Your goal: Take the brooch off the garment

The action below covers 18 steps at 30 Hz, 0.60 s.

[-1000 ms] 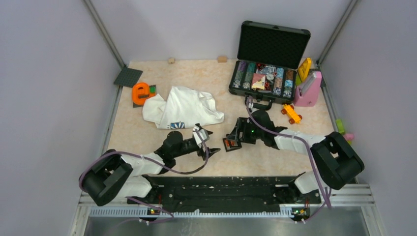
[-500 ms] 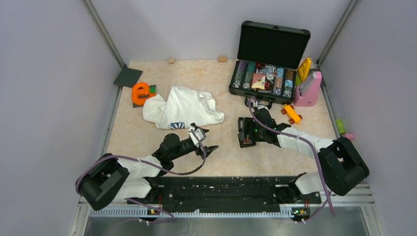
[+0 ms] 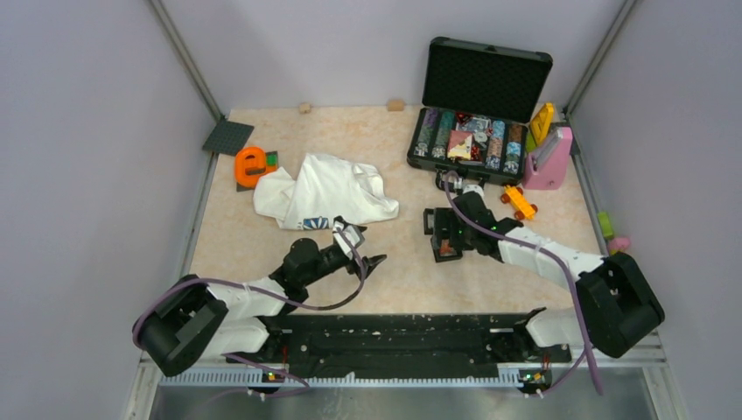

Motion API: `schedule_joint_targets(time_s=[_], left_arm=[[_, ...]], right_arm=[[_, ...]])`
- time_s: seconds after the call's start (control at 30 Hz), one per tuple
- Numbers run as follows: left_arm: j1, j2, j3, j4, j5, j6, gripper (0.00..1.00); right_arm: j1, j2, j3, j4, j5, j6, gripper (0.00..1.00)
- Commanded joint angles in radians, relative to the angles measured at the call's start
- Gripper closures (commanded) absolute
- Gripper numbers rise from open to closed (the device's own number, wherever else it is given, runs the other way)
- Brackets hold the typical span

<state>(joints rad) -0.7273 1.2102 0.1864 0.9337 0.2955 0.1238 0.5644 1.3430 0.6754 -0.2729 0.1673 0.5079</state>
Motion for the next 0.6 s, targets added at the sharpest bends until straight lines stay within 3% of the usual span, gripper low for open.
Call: schedule_joint_targets(time_s=[0.0, 0.17, 0.27, 0.43, 0.57], left_arm=[[-0.003, -0.033, 0.012, 0.006, -0.090, -0.057, 0.10], [-0.003, -0.082, 0.023, -0.019, -0.205, -0.095, 0.08], [0.000, -0.159, 0.050, -0.115, -0.298, -0.114, 0.07], [0.013, -0.235, 0.103, -0.304, -0.624, -0.102, 0.07], [0.159, -0.285, 0.089, -0.315, -0.629, -0.151, 0.06]], right_arm=[[-0.014, -0.098, 0.045, -0.026, 0.047, -0.051, 0.02], [-0.021, -0.195, 0.039, -0.012, 0.100, -0.094, 0.02], [-0.054, -0.283, -0.004, 0.041, 0.132, -0.111, 0.02], [-0.196, -0.416, -0.112, 0.179, 0.131, -0.147, 0.03], [-0.297, -0.545, -0.223, 0.352, 0.153, -0.207, 0.04]])
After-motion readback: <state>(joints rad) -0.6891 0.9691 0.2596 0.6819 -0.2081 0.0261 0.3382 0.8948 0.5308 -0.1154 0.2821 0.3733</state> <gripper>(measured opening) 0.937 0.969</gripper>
